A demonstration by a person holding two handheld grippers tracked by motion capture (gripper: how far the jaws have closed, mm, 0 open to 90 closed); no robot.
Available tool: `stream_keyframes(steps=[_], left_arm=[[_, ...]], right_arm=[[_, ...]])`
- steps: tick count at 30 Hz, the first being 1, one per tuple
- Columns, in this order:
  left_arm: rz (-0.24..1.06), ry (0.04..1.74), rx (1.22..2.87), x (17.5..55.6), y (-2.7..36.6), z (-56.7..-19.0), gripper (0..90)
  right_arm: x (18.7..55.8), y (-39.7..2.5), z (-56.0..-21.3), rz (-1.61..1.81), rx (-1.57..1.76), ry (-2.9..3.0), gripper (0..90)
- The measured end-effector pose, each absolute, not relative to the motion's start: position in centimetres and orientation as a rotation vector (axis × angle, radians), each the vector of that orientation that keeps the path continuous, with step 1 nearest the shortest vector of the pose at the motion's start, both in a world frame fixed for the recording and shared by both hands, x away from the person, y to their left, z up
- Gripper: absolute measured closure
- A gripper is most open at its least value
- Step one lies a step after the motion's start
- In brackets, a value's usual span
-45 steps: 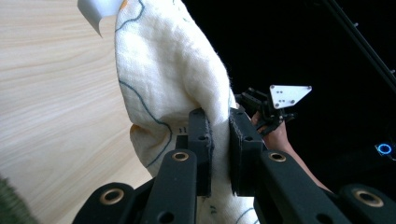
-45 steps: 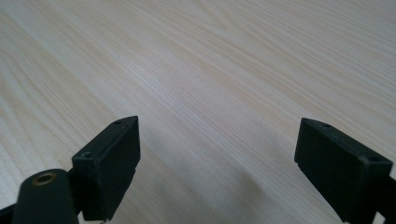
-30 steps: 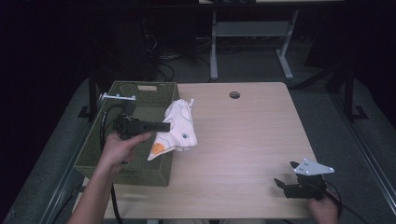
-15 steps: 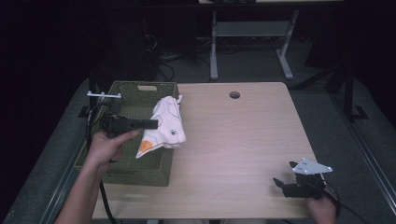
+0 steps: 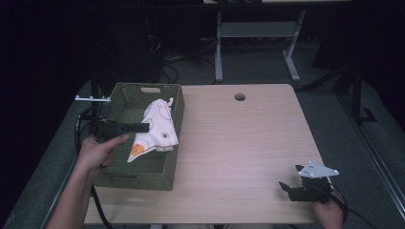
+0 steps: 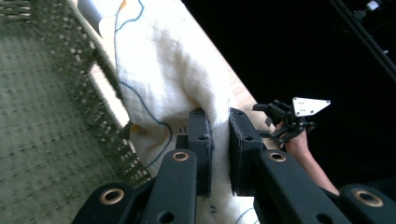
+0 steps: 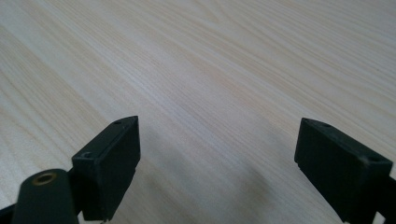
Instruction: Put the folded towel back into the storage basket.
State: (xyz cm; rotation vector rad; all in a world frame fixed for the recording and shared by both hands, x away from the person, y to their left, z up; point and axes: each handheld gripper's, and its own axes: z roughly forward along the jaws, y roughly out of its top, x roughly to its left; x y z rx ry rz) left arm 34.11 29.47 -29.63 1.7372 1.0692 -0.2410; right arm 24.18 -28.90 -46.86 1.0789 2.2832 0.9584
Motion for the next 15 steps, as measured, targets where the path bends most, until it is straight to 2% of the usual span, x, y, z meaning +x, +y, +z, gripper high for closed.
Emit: stream_keyframes(steps=[15], left_arm=[[-0.22,1.128,1.712,34.2,32.3,-31.0,82.4]], right_arm=[[24.3,-29.2,-46.9,0.956,1.09,2.285,13.7]])
